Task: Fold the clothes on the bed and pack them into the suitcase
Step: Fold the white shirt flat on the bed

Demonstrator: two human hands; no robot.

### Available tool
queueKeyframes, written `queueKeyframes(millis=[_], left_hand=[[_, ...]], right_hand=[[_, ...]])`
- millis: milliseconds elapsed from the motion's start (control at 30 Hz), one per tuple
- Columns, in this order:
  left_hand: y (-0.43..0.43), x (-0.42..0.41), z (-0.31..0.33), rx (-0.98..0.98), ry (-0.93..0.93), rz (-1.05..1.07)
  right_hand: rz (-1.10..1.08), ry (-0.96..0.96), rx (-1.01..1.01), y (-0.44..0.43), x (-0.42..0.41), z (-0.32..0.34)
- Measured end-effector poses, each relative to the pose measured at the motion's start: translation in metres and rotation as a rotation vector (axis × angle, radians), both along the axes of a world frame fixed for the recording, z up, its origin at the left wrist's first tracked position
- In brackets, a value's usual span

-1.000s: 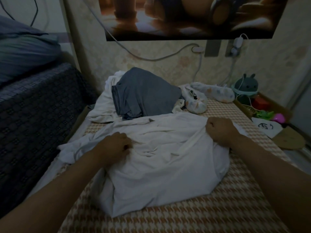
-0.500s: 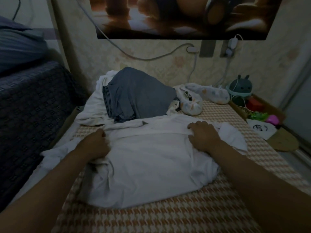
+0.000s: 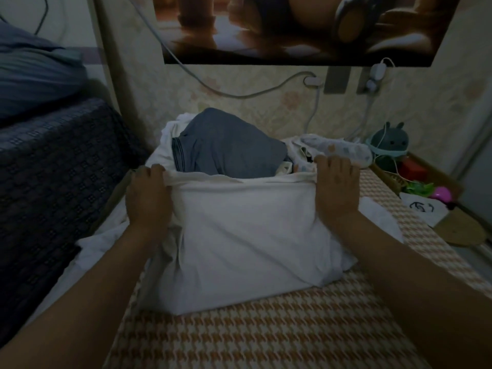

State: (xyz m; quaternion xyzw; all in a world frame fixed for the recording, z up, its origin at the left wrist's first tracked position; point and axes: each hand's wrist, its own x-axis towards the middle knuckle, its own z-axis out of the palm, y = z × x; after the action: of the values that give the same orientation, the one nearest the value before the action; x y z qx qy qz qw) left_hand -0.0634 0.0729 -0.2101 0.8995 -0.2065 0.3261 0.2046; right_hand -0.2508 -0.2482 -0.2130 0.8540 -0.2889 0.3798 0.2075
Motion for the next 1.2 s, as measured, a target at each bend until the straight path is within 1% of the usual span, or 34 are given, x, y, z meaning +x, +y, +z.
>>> queueKeyframes(millis=[33, 67, 100, 133, 167, 233, 267, 300, 333, 367, 400, 433, 500, 533, 567, 600, 633, 667, 700, 733, 767, 800, 833, 867, 933, 967, 1033, 1100, 1133, 1167, 1200], left_hand=[[-0.003, -0.005, 0.0, 0.045, -0.073, 0.015], [-0.005, -0.009, -0.003, 0.103, -0.138, -0.029], [-0.008, -0.01, -0.011, 0.183, -0.178, -0.128], [-0.009, -0.01, -0.021, 0.282, -0.146, -0.245], [-0.008, -0.007, -0.032, 0.377, -0.036, -0.341], [-0.002, 0.0, -0.05, 0.435, 0.28, -0.388], [0.002, 0.002, -0.053, 0.432, 0.36, -0.379], [0.005, 0.004, -0.054, 0.446, 0.381, -0.361], [0.008, 0.003, -0.052, 0.464, 0.401, -0.338], [0.01, 0.003, -0.051, 0.429, 0.422, -0.341], [0.013, 0.001, -0.047, 0.401, 0.444, -0.347], [0.016, 0.0, -0.043, 0.381, 0.432, -0.36], [0.025, -0.006, -0.038, 0.34, 0.396, -0.399], [0.03, -0.013, -0.036, 0.27, 0.37, -0.392], [0.035, -0.019, -0.036, 0.183, 0.343, -0.358], [0.042, -0.031, -0.031, 0.133, 0.364, -0.279], [0.049, -0.039, -0.032, 0.081, 0.448, -0.217], [0.056, -0.05, -0.034, 0.083, 0.57, -0.171], [0.063, -0.061, -0.037, 0.138, 0.666, -0.162], [0.069, -0.075, -0.039, 0.197, 0.713, -0.187], [0.073, -0.086, -0.042, 0.223, 0.719, -0.219], [0.077, -0.097, -0.042, 0.182, 0.708, -0.238], [0.077, -0.106, -0.042, 0.093, 0.66, -0.248], [0.076, -0.112, -0.039, -0.057, 0.651, -0.219], [0.076, -0.116, -0.026, -0.385, 0.671, -0.134], [0.079, -0.114, -0.022, -0.477, 0.707, -0.072], [0.085, -0.112, -0.018, -0.525, 0.791, 0.022], [0.089, -0.113, -0.019, -0.466, 0.787, 0.095], [0.09, -0.117, -0.016, -0.411, 0.791, 0.151], [0.09, -0.119, -0.017, -0.328, 0.807, 0.171], [0.09, -0.124, -0.018, -0.118, 0.733, 0.166]], right_hand=[[0.027, 0.027, -0.035, 0.003, 0.002, 0.001], [0.094, 0.078, -0.081, 0.005, 0.004, -0.001], [0.179, 0.147, -0.115, 0.007, 0.005, -0.006], [0.231, 0.252, -0.105, 0.009, 0.007, -0.015], [0.248, 0.343, -0.076, 0.009, 0.009, -0.026], [0.115, 0.531, 0.071, 0.015, 0.007, -0.033], [0.004, 0.64, 0.178, 0.02, 0.004, -0.03], [-0.106, 0.742, 0.259, 0.023, 0.002, -0.027], [-0.203, 0.778, 0.265, 0.022, 0.001, -0.029], [-0.253, 0.826, 0.278, 0.024, -0.001, -0.028], [-0.253, 0.862, 0.279, 0.028, -0.003, -0.026], [-0.208, 0.861, 0.279, 0.033, -0.004, -0.024], [-0.03, 0.785, 0.308, 0.051, -0.002, -0.018], [0.069, 0.738, 0.346, 0.064, -0.001, -0.013], [0.171, 0.689, 0.386, 0.077, 0.001, -0.009], [0.267, 0.666, 0.423, 0.092, 0.003, -0.005], [0.363, 0.674, 0.476, 0.109, 0.003, -0.002], [0.442, 0.696, 0.54, 0.127, 0.002, 0.0], [0.505, 0.721, 0.608, 0.144, 0.001, -0.001], [0.548, 0.751, 0.658, 0.159, -0.002, -0.004], [0.566, 0.792, 0.673, 0.174, -0.005, -0.008], [0.559, 0.847, 0.662, 0.188, -0.01, -0.013], [0.537, 0.898, 0.653, 0.199, -0.014, -0.02], [0.512, 0.927, 0.654, 0.208, -0.018, -0.026], [0.454, 0.919, 0.683, 0.214, -0.026, -0.037], [0.425, 0.913, 0.696, 0.212, -0.03, -0.039], [0.429, 0.899, 0.748, 0.205, -0.041, -0.037], [0.523, 0.823, 0.859, 0.197, -0.054, -0.032], [0.581, 0.724, 0.926, 0.192, -0.061, -0.03], [0.622, 0.6, 0.976, 0.186, -0.068, -0.027], [0.631, 0.463, 0.978, 0.18, -0.075, -0.025]])
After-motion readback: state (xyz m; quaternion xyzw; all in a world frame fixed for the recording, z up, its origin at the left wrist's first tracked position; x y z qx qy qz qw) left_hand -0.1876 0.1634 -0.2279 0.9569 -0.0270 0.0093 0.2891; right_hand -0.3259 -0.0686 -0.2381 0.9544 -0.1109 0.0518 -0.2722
